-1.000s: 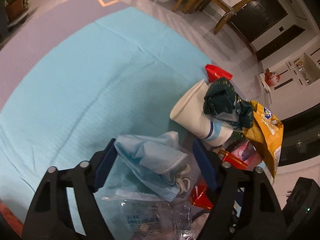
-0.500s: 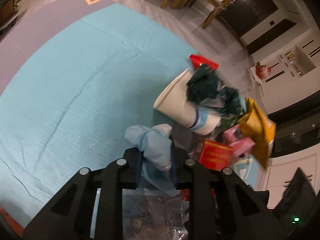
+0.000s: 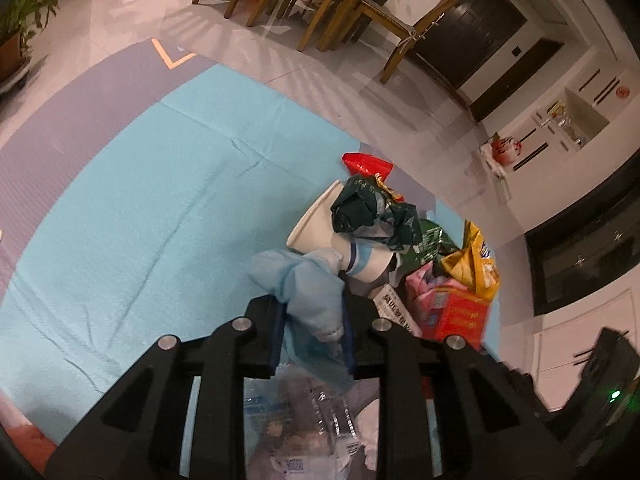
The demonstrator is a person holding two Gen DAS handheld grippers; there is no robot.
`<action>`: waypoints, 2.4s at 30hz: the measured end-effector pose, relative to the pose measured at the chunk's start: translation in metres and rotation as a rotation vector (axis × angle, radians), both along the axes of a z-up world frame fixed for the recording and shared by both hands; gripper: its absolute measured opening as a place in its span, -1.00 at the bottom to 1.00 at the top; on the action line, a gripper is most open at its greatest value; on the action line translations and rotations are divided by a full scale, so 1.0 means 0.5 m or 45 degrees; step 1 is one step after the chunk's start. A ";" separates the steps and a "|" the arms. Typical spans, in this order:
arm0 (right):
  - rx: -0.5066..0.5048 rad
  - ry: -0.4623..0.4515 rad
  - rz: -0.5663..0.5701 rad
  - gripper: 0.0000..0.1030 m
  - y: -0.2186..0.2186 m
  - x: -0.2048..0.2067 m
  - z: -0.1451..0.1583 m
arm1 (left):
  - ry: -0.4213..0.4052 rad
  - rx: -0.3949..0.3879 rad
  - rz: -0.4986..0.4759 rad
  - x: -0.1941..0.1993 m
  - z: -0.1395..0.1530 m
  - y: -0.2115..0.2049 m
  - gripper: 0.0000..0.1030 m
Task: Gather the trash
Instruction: 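Grasp the blue face mask with the left tool while the right tool grasps the red box, then lift the mask and red box and carry both tools over the black bin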
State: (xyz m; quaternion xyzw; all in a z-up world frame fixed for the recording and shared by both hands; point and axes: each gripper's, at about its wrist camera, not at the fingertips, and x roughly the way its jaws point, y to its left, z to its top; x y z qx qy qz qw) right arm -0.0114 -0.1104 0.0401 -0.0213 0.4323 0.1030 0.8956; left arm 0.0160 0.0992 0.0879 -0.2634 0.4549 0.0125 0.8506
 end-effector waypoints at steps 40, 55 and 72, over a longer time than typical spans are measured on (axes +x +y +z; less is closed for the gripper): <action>0.145 -0.484 -0.476 0.16 -0.388 -0.167 0.296 | -0.355 0.044 -0.431 -0.099 0.227 -0.399 -0.53; 0.229 -0.407 -0.898 0.16 -0.635 -0.218 0.278 | -0.270 -0.115 -0.808 -0.095 0.176 -0.694 -0.53; 0.197 -0.024 -1.255 0.16 -0.790 -0.229 0.140 | 0.090 -0.038 -1.247 -0.081 -0.014 -0.985 -0.53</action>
